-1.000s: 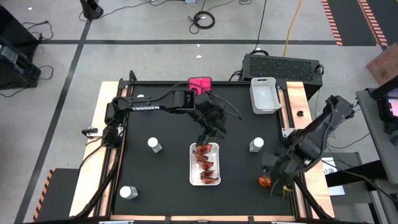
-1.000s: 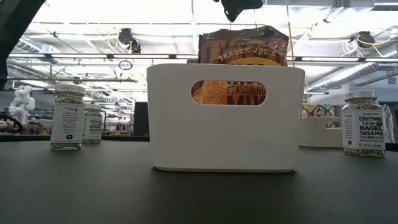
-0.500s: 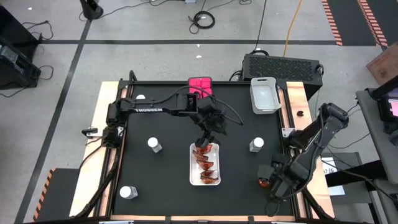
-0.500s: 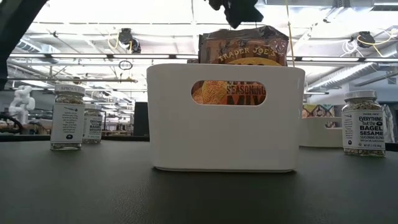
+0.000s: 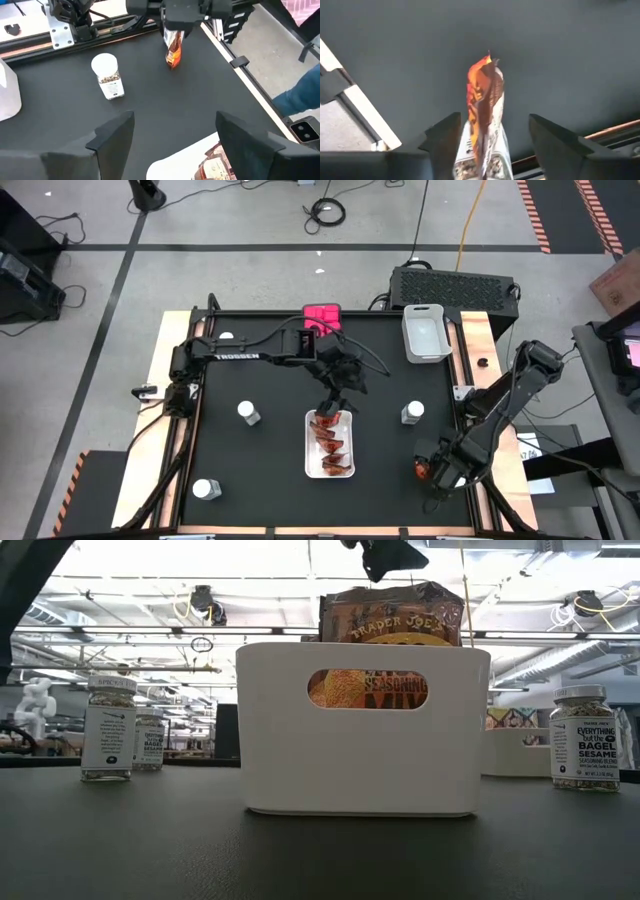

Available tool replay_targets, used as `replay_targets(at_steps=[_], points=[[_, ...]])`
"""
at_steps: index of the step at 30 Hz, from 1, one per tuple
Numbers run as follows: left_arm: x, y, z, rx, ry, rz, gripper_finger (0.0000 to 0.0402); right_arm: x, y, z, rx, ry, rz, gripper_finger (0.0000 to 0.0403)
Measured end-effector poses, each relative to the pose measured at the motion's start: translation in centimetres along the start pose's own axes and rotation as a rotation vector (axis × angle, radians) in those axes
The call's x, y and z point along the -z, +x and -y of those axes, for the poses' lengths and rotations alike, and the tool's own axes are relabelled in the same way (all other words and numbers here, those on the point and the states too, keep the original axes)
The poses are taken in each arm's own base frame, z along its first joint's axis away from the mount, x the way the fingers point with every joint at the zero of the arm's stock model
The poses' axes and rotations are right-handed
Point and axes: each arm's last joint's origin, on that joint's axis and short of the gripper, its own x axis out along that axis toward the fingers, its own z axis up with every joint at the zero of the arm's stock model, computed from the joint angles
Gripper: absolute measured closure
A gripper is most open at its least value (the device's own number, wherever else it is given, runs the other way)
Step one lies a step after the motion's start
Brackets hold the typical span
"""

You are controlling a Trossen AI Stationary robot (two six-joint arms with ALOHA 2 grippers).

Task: Sort spices by type
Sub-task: Put the orange seasoning pack into the white bin

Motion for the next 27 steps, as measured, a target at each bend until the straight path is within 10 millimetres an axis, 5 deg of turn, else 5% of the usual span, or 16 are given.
replay_targets(at_steps=[9, 18, 27], points=[[0.3, 0.0, 0.1, 0.010, -0.017, -0.032, 0.0118, -1.7, -0.4, 0.5, -0.029, -0.028, 0.019, 0.0385], [-0.2, -1.0, 0.3, 0.012, -0.025, 0.011, 0.0118, -5.8, -7.1, 2.3, -0.170, -0.087, 0.226, 0.0402], [-1.6, -1.0, -0.5, 0.106, -0.088, 0.184, 0.0118, -10.2, -11.0, 4.3, -0.200, -0.260, 0.414, 0.0403]])
